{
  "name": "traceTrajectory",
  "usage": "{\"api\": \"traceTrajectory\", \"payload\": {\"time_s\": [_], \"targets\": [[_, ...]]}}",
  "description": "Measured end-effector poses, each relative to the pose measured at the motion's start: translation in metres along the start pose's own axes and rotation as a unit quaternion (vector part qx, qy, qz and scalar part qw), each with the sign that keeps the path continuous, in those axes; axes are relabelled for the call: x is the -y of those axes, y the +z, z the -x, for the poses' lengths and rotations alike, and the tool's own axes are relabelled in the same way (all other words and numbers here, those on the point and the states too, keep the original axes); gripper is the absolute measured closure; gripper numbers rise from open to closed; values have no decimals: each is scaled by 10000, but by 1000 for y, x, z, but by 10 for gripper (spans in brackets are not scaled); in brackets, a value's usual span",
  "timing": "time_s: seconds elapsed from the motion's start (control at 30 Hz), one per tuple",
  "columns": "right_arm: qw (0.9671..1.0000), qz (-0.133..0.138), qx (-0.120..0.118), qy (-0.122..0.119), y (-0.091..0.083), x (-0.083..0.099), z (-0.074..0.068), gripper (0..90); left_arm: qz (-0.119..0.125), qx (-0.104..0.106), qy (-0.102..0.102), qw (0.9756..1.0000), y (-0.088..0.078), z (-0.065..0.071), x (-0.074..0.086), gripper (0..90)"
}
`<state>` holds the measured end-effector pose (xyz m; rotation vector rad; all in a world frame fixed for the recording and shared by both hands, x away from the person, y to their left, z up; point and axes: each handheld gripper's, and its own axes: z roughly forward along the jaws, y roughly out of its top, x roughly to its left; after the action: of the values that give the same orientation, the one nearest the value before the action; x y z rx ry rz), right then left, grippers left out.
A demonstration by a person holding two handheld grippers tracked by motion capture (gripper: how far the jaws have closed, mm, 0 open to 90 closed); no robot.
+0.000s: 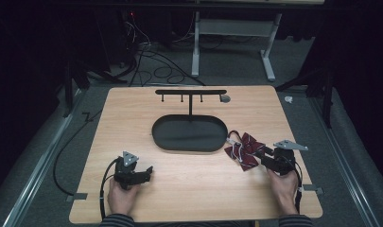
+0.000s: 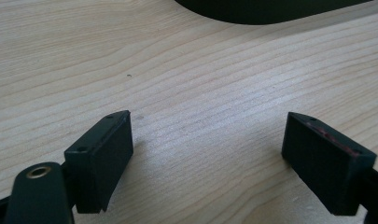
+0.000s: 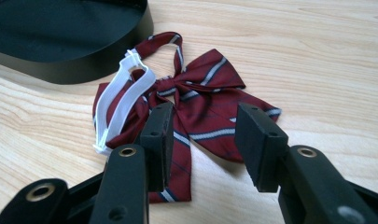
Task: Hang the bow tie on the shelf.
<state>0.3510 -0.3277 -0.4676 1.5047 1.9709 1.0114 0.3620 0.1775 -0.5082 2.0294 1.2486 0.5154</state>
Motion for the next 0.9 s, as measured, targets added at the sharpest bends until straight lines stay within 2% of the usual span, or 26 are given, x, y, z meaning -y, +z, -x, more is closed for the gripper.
{"api": "traceTrajectory", "payload": {"time_s": [0.53, 0.9], "targets": [[9997, -74, -231, -85, 18, -20, -10, 603, 0, 0, 3, 10000, 0, 0, 0, 168], [9996, -184, -199, -75, 27, -29, -9, 603, 7, -1, 1, 10000, 0, 0, 0, 168]]}}
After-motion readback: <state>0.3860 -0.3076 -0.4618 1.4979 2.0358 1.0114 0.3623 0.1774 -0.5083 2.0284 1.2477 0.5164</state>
